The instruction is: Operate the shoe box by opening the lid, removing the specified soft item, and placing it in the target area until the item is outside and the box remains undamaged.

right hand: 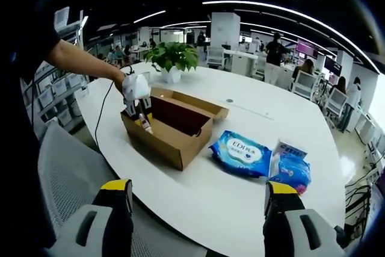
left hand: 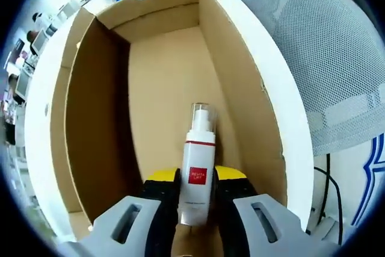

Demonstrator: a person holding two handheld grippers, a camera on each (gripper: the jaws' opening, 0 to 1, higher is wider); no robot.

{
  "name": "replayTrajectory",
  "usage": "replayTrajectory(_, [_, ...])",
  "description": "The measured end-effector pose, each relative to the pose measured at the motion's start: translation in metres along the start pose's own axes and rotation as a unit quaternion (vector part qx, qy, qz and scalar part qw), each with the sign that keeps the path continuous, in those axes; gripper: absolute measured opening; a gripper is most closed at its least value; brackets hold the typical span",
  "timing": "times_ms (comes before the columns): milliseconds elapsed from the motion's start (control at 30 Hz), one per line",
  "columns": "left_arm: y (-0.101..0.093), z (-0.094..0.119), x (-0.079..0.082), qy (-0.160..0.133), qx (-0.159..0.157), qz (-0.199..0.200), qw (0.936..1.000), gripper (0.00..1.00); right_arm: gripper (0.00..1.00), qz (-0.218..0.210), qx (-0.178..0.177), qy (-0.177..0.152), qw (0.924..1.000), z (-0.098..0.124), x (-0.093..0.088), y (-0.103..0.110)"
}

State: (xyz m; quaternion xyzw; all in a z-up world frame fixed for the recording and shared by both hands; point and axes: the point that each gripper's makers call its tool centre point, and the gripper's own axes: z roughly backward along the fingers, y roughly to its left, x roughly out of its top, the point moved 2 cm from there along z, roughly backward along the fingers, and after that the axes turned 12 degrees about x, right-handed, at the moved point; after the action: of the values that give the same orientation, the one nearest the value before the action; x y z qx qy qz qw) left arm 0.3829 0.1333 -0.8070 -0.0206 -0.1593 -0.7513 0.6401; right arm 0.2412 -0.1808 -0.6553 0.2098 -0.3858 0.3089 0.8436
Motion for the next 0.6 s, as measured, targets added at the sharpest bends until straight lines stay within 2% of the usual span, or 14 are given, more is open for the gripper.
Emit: replayTrajectory(600, [0.008,0.025,0.014,-0.021,0.044,0.049,0.9976,0.19,0.89,0.012,0.022,-0.012,0.9996,-0.004,0.01,0.005])
